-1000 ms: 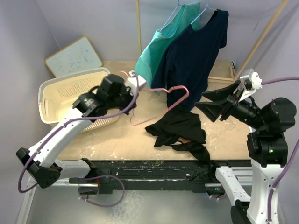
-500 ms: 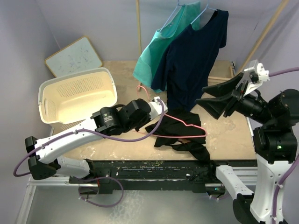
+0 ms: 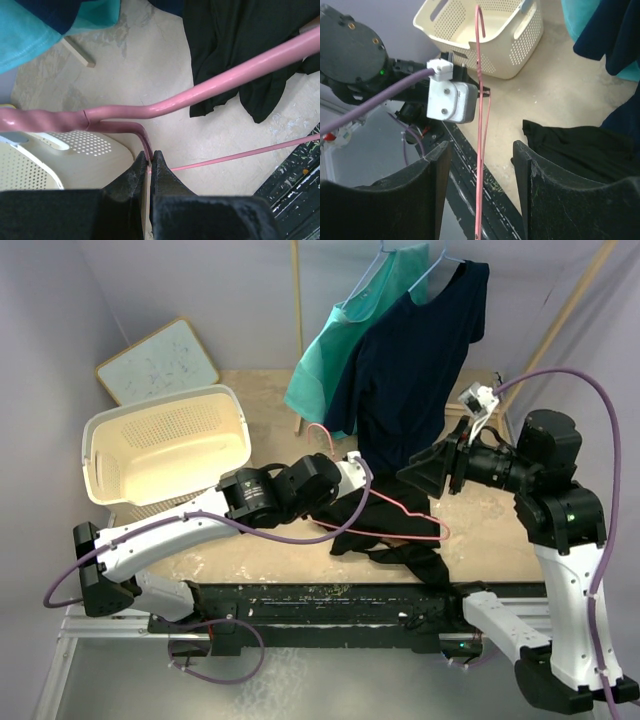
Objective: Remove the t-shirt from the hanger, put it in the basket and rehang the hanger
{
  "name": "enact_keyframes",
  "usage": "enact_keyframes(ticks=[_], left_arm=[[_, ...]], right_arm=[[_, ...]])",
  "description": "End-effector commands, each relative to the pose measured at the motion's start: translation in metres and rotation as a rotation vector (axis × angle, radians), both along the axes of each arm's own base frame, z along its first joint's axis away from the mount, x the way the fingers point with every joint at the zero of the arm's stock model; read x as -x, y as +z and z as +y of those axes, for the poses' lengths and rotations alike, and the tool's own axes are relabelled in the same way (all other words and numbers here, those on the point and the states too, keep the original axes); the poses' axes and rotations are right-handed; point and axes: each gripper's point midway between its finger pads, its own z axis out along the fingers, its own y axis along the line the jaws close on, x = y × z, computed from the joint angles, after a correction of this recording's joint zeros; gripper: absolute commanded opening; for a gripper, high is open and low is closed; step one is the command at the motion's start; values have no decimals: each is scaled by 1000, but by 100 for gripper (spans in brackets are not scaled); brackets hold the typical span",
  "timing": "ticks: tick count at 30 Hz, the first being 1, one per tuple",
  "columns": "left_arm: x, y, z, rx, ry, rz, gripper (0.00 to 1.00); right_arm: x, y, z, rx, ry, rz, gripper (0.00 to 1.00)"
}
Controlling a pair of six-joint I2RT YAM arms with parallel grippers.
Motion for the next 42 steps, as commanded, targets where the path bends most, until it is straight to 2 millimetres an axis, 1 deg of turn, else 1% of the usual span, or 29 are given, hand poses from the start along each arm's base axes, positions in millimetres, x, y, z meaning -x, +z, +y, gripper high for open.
enact_keyframes(ticks=[1, 6, 9, 13, 21, 25, 28, 30, 33, 34, 35, 37, 38, 39, 42], left_arm=[[-11, 49, -13, 108, -6, -107, 0], [-16, 63, -19, 131, -15, -145, 0], [-18, 66, -23, 130, -22, -153, 0], [-20, 64, -28, 121, -32, -154, 0], [-23, 72, -32, 137, -34, -173, 0], [-24, 86, -35, 181, -36, -196, 0], [-24, 100, -39, 233, -49, -217, 0], [-23, 108, -40, 260, -58, -228, 0], [-23, 113, -39, 280, -52, -239, 0], [-24, 114, -38, 285, -40, -244, 0], [-24, 114, -36, 291, -31, -249, 0], [-24, 119, -32, 324, -12, -262, 10], [-23, 125, -27, 346, -1, -273, 13], [-23, 129, -23, 369, 11, -284, 17], [-20, 150, -5, 459, 60, -330, 52]], right_arm=[[-2, -21, -2, 81, -21, 19, 55], [1, -36, 3, 122, -7, 55, 53], [5, -42, 5, 135, 9, 68, 52], [10, -38, 5, 133, 18, 55, 52], [11, -35, 9, 134, 40, 57, 49], [8, -45, 10, 152, 36, 85, 42], [5, -51, 9, 171, 21, 97, 34], [1, -51, 6, 183, -6, 92, 24], [-6, -47, -3, 201, -81, 79, 4], [-9, -45, -6, 203, -111, 75, 0], [-11, -42, -10, 205, -141, 66, 0], [-14, -36, -14, 200, -181, 58, 0], [-14, -32, -16, 196, -199, 53, 0], [-14, -29, -20, 195, -224, 51, 0], [-12, -14, -31, 180, -306, 40, 0]])
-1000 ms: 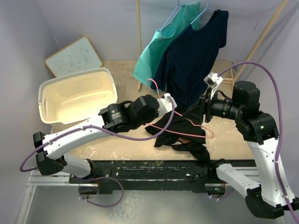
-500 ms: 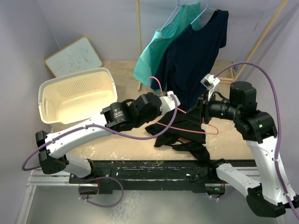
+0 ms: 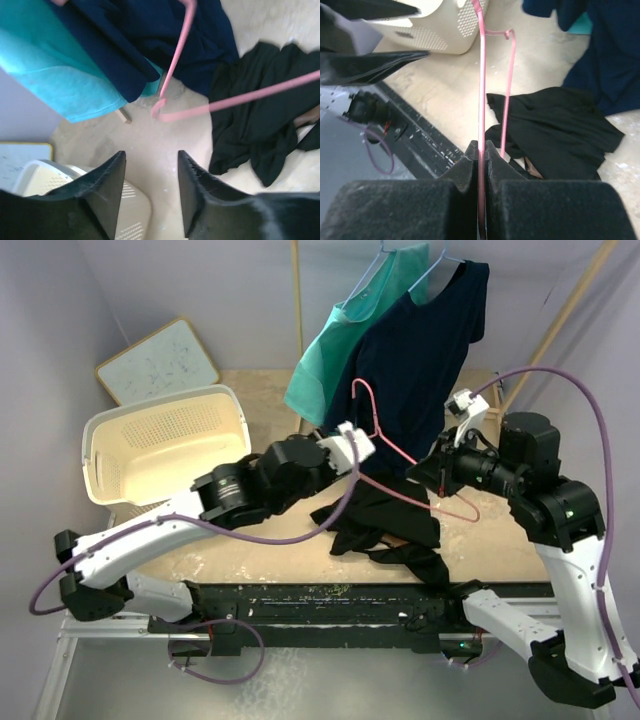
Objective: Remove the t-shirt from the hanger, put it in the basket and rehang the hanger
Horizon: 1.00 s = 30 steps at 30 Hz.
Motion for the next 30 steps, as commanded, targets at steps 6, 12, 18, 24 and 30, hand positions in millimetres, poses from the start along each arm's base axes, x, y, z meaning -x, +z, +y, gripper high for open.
enact_keyframes(ticks=[6, 12, 18, 24, 30], left_arm=[[24, 112, 76, 550, 100, -198, 96], [33, 98, 119, 639, 179, -216, 97], [30, 59, 114, 602, 226, -133, 95], [36, 41, 93, 593, 169, -50, 95], [43, 34, 87, 612, 123, -15, 96]], right_arm=[[2, 81, -45, -61, -297, -196, 0], [8, 154, -83, -120, -498, -359, 0], [-13, 191, -150, -89, -895, -482, 0], [-73, 196, -170, 68, -1097, -525, 0], [-129, 230, -168, 171, -1139, -590, 0]])
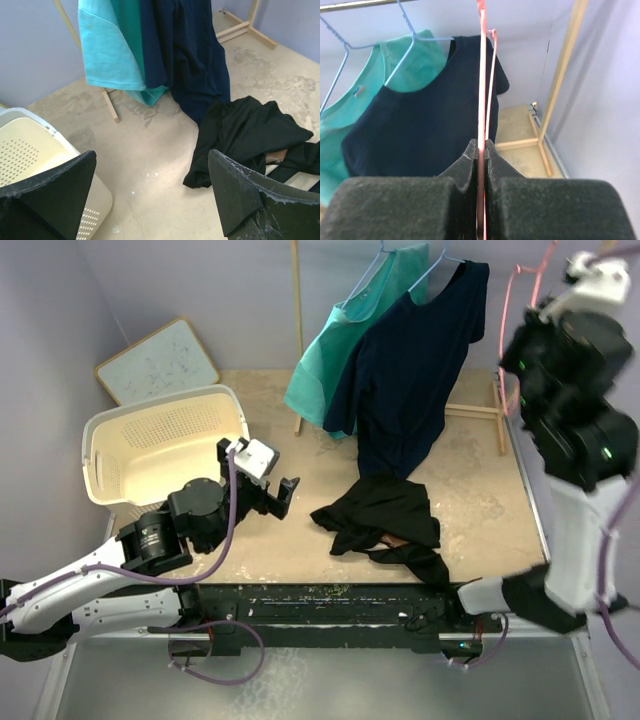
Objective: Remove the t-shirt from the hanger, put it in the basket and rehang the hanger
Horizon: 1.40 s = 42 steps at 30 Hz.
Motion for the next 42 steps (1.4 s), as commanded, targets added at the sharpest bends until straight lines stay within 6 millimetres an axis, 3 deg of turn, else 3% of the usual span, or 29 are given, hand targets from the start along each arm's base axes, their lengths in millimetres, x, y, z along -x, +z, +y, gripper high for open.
enact_keyframes(ticks=[1, 3, 9, 13, 20, 27, 36, 42], left_arm=[[10, 15, -5, 106, -57, 7, 95], [13, 17, -3, 125, -66, 9, 94], [25, 27, 5, 185, -110, 3, 93], [30, 32, 10, 223, -126, -10, 93], [29, 29, 1, 205, -145, -3, 92], [29, 27, 0, 205, -147, -3, 92], [25, 19, -10, 168, -152, 9, 92], [24, 15, -19, 142, -169, 16, 92]], right_arm=[[-33, 41, -16, 73, -103, -90, 0], [-50, 41, -29, 41, -80, -102, 0], [-93, 12, -58, -33, 4, -43, 0], [-98, 14, -65, -27, 19, -59, 0], [-112, 13, -68, -35, 88, -73, 0], [-135, -4, -78, -40, 99, -51, 0], [-154, -10, -84, -57, 108, -62, 0], [-167, -31, -90, -71, 105, -21, 0]])
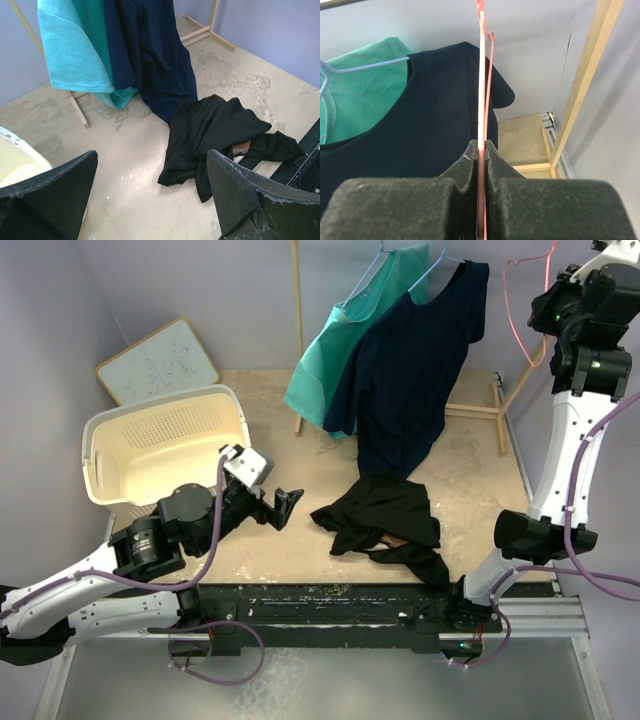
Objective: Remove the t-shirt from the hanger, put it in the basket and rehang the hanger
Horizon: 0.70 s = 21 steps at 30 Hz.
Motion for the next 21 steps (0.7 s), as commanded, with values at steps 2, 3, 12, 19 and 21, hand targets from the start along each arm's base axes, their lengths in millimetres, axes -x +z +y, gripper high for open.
enact_keyframes(ticks=[2, 3, 12, 19, 21], left_arm=[[1, 13, -10, 46, -29, -13, 91], [2, 13, -11, 44, -37, -12, 90], [4, 10, -23, 17, -80, -4, 94], [2, -7, -45, -37, -117, 39, 99], [2, -10, -54, -44, -139, 54, 99]], right_arm=[[-5, 5, -2, -9, 6, -57, 0], [-5, 1, -2, -12, 4, -52, 0], [25, -17, 7, -43, 8, -36, 41], [83, -13, 18, -47, -17, -95, 86], [100, -20, 21, -58, -30, -89, 89]])
